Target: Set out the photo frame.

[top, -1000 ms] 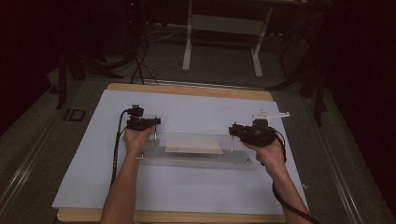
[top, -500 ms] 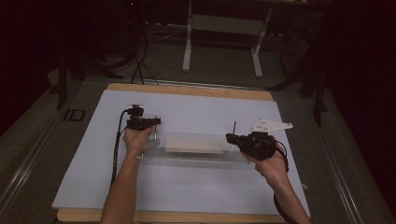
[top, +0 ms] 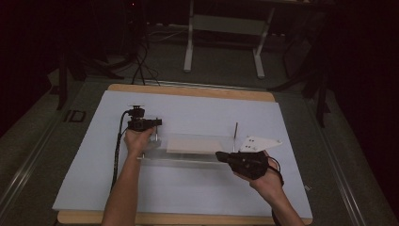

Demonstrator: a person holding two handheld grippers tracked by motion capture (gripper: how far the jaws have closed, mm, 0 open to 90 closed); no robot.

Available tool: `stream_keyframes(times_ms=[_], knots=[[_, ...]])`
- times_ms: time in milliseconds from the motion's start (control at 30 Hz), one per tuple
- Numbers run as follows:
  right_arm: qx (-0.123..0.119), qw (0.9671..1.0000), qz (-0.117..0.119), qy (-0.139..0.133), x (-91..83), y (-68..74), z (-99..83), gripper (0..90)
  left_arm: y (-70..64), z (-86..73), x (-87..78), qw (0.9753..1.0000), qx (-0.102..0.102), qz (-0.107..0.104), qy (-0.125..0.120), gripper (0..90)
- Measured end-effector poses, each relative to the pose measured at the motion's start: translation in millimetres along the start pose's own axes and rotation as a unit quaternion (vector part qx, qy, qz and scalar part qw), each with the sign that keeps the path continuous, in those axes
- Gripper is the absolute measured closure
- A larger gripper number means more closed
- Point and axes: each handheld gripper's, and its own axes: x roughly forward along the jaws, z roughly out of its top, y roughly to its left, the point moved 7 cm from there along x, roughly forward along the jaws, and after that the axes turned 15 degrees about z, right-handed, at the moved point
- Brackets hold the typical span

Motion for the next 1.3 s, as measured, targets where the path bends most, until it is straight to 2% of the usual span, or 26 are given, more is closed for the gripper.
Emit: stream_keyframes(times_ms=[333, 400, 500, 600, 633, 833, 1100, 1300], knots=[[-0.004, 0.9998, 0.015, -0.011, 9.5, 21.2, -9.2, 90.0, -0.1, 0.3, 0.3, 1.0000, -0.002, -0.001, 0.002, 82.7], [-0.004, 0.9999, 0.014, -0.002, 15.0, 23.1, -14.1, 90.0, -0.1, 0.4, 0.3, 1.0000, -0.002, 0.000, 0.003, 82.7], [0.000, 0.9999, 0.011, 0.008, 24.6, 21.3, -22.3, 90.0, 0.0, 0.5, 0.3, 1.0000, -0.002, 0.000, 0.003, 82.7], [-0.006, 0.9999, -0.007, 0.013, 31.9, 17.6, -27.4, 90.0, 0.1, 0.5, 0.3, 1.0000, -0.003, -0.001, 0.005, 82.6], [-0.006, 0.9997, -0.020, 0.013, 33.5, 15.1, -28.4, 90.0, 0.1, 0.4, 0.3, 1.0000, -0.003, -0.002, 0.005, 82.6], [0.002, 0.9989, -0.046, -0.010, 35.4, 8.1, -27.9, 90.0, 0.9, 0.5, 0.4, 0.9998, -0.010, -0.011, 0.009, 82.1], [0.005, 0.9987, -0.047, -0.019, 35.5, 7.2, -26.1, 90.0, 1.2, 1.0, -0.4, 0.9997, -0.009, -0.015, 0.016, 81.4], [0.009, 0.9987, -0.045, -0.022, 35.0, 6.5, -24.8, 90.0, 1.1, -0.9, -0.8, 0.9997, 0.008, -0.011, 0.019, 76.8]])
